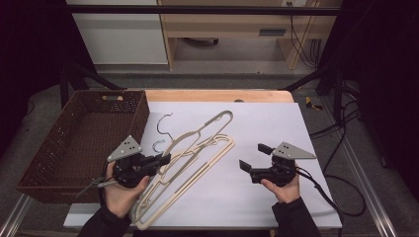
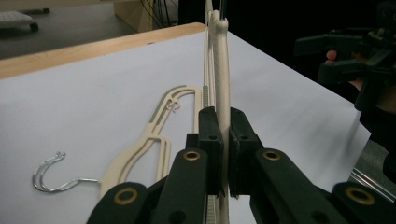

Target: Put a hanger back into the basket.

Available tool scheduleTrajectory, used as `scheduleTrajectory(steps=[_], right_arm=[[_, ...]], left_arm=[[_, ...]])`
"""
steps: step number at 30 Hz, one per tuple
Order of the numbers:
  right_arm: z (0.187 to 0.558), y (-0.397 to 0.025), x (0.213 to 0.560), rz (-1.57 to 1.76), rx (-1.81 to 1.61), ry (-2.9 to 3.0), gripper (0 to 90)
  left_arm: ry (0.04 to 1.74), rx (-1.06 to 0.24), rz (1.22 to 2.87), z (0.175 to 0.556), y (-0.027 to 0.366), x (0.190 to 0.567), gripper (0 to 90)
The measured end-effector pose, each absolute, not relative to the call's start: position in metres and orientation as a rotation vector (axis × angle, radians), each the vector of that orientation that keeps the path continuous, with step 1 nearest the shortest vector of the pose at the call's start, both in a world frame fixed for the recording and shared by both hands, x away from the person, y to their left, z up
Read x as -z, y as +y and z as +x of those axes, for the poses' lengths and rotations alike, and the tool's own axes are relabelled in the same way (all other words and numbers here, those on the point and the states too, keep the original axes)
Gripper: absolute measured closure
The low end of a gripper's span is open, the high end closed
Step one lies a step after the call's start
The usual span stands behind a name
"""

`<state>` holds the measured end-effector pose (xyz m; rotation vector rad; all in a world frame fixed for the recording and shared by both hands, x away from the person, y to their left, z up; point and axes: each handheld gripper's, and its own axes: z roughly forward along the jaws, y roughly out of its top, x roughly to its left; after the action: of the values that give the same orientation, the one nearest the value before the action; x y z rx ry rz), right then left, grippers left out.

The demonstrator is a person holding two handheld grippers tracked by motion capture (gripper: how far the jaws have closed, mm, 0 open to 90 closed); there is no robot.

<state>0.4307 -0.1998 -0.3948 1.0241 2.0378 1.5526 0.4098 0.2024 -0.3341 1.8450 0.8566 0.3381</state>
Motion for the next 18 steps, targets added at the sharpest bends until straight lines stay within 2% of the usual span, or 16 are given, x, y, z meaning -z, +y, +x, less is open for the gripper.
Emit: scheduleTrajectory(steps=[5, 18], right_arm=[[0.428, -0.216, 0.398, 1.054, -1.533, 1.998, 5.9], [0.426, -0.238, 0.399, 1.114, -1.502, 1.95, 4.2]], left_arm=[[0.834, -0.36, 1.861, 0.414, 0.213, 0.314, 86.1], [0.791, -0.407, 1.863, 0.43, 0.254, 0.278, 86.1]])
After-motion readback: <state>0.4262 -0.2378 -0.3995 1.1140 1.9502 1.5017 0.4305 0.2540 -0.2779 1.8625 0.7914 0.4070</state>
